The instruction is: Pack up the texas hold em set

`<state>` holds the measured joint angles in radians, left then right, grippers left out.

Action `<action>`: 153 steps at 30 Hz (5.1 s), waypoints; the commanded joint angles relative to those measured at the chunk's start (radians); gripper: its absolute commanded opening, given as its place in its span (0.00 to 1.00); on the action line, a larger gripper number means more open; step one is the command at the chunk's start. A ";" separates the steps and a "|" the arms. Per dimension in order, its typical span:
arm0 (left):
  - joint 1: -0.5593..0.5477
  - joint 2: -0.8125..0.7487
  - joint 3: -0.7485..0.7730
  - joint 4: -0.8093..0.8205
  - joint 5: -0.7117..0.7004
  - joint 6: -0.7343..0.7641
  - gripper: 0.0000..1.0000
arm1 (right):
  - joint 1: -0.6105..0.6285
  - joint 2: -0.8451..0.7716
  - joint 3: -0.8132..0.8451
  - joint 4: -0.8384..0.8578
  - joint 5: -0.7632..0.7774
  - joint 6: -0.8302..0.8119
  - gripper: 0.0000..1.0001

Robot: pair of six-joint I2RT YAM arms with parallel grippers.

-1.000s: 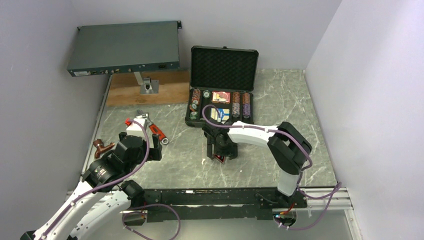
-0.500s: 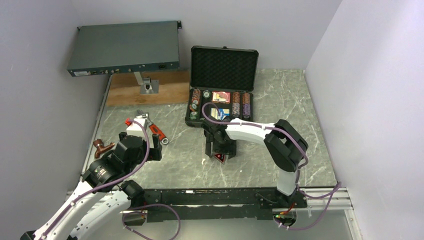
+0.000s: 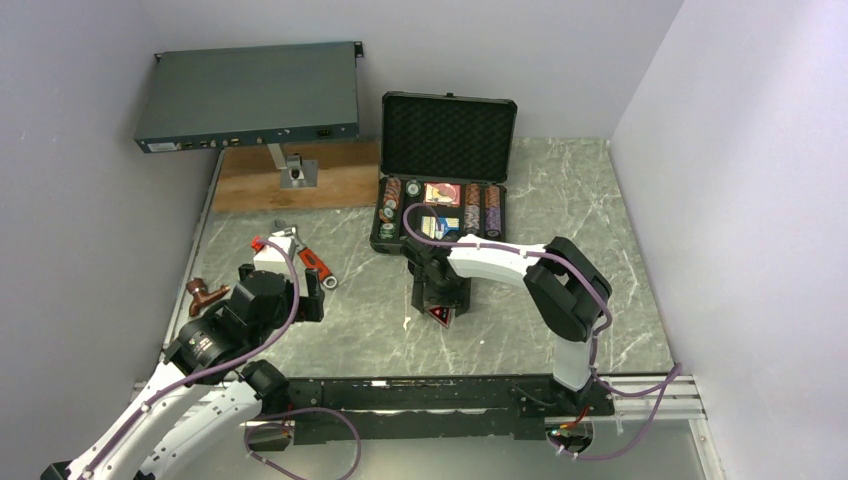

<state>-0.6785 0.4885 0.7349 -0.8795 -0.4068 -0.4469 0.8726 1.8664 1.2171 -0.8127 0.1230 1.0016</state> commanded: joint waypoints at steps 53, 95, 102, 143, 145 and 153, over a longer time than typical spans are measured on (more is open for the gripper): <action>-0.002 0.011 0.009 0.031 0.003 0.002 1.00 | -0.213 0.132 0.664 -0.286 0.148 -0.362 0.40; -0.002 0.036 0.009 0.035 0.010 0.005 1.00 | -0.242 0.272 0.743 -0.169 0.129 -0.614 0.95; -0.003 0.037 0.011 0.028 0.001 -0.001 1.00 | -0.242 0.152 0.784 -0.193 0.145 -0.614 0.97; -0.002 0.086 0.013 0.018 -0.022 -0.021 1.00 | -0.452 -0.631 -0.288 -0.092 0.056 -0.285 0.86; -0.003 0.084 0.012 0.017 -0.022 -0.021 1.00 | -0.457 -0.583 -0.298 -0.042 0.056 -0.285 0.83; -0.002 0.076 0.011 0.021 -0.021 -0.019 1.00 | -0.463 -0.357 -0.242 0.086 0.086 -0.323 0.76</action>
<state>-0.6785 0.5720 0.7349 -0.8803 -0.4099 -0.4583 0.4191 1.4353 0.9234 -0.8253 0.1970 0.7002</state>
